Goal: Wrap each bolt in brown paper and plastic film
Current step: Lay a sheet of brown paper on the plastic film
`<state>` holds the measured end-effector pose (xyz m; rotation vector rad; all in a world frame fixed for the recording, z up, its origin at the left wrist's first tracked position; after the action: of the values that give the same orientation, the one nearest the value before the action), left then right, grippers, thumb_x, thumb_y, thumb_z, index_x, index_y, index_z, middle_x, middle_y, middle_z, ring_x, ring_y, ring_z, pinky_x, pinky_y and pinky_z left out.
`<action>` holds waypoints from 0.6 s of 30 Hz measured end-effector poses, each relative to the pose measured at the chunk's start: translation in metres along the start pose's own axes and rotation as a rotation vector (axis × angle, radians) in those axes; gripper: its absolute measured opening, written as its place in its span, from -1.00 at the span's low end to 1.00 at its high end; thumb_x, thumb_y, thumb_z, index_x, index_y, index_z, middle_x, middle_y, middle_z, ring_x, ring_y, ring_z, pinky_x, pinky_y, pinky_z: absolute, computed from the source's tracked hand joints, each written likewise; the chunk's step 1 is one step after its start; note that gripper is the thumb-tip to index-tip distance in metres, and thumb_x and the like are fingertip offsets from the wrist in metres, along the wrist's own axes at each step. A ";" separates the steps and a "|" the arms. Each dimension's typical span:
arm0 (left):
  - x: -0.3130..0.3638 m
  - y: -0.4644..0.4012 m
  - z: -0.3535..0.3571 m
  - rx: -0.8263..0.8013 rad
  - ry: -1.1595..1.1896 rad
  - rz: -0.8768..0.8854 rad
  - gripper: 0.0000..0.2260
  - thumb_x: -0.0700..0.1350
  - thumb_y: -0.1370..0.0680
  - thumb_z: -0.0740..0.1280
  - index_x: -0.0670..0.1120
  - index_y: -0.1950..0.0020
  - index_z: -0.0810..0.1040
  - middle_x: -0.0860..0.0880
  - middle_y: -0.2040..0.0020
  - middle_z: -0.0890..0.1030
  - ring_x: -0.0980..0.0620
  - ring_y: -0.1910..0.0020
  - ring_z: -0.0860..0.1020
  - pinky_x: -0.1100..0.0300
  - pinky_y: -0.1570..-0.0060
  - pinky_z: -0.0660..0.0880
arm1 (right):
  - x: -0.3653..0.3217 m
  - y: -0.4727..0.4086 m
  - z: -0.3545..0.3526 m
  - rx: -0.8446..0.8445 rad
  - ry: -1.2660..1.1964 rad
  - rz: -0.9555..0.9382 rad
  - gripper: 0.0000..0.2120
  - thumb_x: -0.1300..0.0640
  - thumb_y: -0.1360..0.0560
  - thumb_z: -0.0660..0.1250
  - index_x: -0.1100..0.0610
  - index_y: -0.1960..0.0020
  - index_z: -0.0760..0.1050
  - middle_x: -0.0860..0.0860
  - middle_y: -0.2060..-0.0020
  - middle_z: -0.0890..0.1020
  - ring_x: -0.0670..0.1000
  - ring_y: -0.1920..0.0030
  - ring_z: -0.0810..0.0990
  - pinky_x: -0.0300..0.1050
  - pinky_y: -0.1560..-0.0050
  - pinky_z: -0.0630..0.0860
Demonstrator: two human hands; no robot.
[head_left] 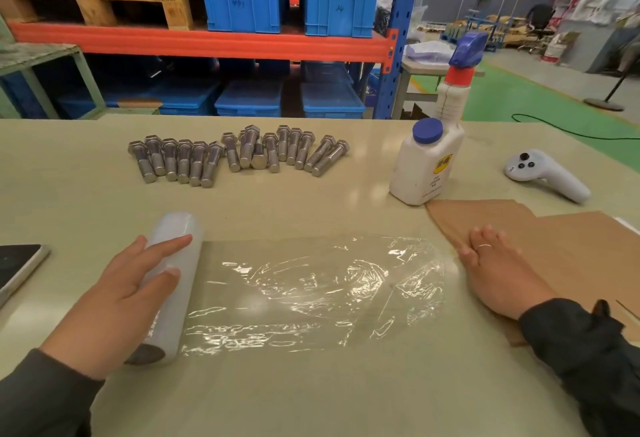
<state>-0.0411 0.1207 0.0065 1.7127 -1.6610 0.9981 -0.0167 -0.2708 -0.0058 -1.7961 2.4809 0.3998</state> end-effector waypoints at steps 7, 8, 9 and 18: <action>0.003 0.001 0.000 -0.010 -0.013 -0.019 -0.63 -0.11 -0.57 0.19 0.45 -0.02 0.37 0.05 -0.49 0.19 0.20 -0.45 0.08 0.25 -0.22 0.06 | -0.014 0.044 -0.040 0.167 -0.111 -0.169 -0.55 -0.05 -0.62 -0.10 0.01 -0.46 0.22 -0.20 -0.47 0.14 -0.15 -0.44 0.14 -0.38 -0.17 0.12; 0.004 0.002 -0.001 -0.011 -0.013 -0.023 -0.63 -0.11 -0.57 0.19 0.45 -0.03 0.37 0.06 -0.49 0.19 0.19 -0.45 0.09 0.24 -0.22 0.07 | -0.026 0.057 -0.048 0.233 -0.126 -0.291 -0.55 -0.12 -0.58 -0.12 -0.12 -0.41 0.28 -0.33 -0.41 0.17 -0.30 -0.35 0.16 -0.46 -0.06 0.11; 0.006 0.002 -0.001 -0.012 -0.008 -0.031 -0.63 -0.11 -0.57 0.19 0.45 -0.02 0.37 0.07 -0.49 0.18 0.17 -0.45 0.09 0.22 -0.25 0.10 | -0.041 0.069 -0.055 0.262 -0.141 -0.435 -0.58 -0.19 -0.56 -0.15 -0.28 -0.35 0.26 -0.44 -0.34 0.14 -0.45 -0.27 0.11 -0.58 -0.04 0.05; 0.013 0.004 -0.002 -0.011 -0.062 -0.023 -0.66 -0.12 -0.59 0.17 0.36 -0.15 0.31 0.04 -0.51 0.12 0.12 -0.48 0.06 0.18 -0.34 0.06 | -0.127 0.074 0.001 -0.187 0.225 -0.930 -0.56 -0.11 -0.63 -0.13 -0.31 -0.46 -0.15 -0.23 -0.50 -0.18 -0.14 -0.49 -0.26 -0.13 -0.41 -0.34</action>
<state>-0.0463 0.1143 0.0175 1.7685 -1.6786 0.9325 -0.0457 -0.1311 0.0304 -2.8999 1.4380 0.3653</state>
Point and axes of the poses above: each hand's wrist, its own y-axis away from the middle knuckle, its own z-axis out of the palm, x = y × z, the point moved 1 cm from there along -y, towards the middle knuckle
